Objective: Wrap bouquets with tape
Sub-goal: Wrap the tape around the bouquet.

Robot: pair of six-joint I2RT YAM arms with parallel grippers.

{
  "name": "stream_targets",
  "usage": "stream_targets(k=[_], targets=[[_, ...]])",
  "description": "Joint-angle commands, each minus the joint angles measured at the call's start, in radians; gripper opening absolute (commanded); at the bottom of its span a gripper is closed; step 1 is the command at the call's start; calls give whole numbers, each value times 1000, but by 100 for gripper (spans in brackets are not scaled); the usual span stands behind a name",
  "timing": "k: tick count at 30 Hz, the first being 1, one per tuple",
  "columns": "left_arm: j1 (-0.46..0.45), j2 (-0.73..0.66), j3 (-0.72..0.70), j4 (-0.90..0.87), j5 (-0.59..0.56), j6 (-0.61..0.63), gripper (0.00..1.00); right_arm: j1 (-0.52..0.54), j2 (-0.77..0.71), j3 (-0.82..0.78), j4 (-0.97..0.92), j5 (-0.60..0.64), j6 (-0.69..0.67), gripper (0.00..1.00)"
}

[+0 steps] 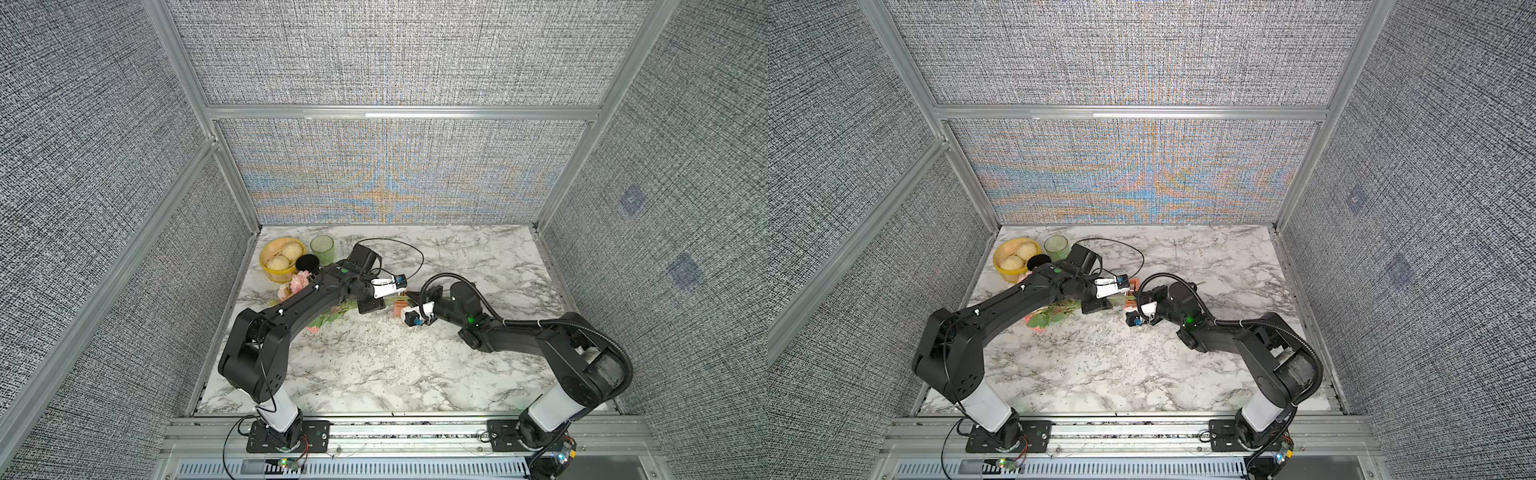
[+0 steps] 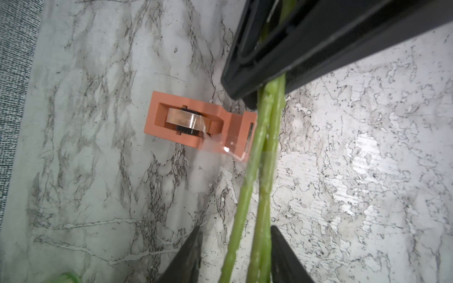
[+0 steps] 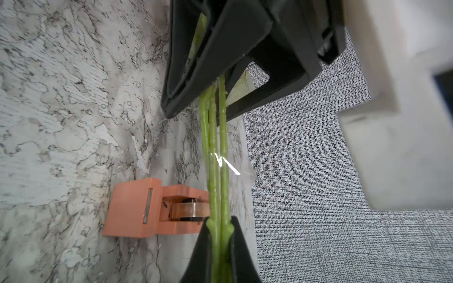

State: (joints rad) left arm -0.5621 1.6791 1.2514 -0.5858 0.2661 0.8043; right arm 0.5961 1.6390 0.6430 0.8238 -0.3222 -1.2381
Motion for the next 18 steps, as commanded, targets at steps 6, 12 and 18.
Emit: stream_targets(k=[6,12,18], targets=[[1,-16,10,-55,7,2,13,5,18,-22,203,42,-53,0],[1,-35,8,-42,-10,-9,0,17,8,-43,178,62,-26,4],[-5,-36,4,-13,-30,102,0,43,-144,-73,-38,46,241,50]])
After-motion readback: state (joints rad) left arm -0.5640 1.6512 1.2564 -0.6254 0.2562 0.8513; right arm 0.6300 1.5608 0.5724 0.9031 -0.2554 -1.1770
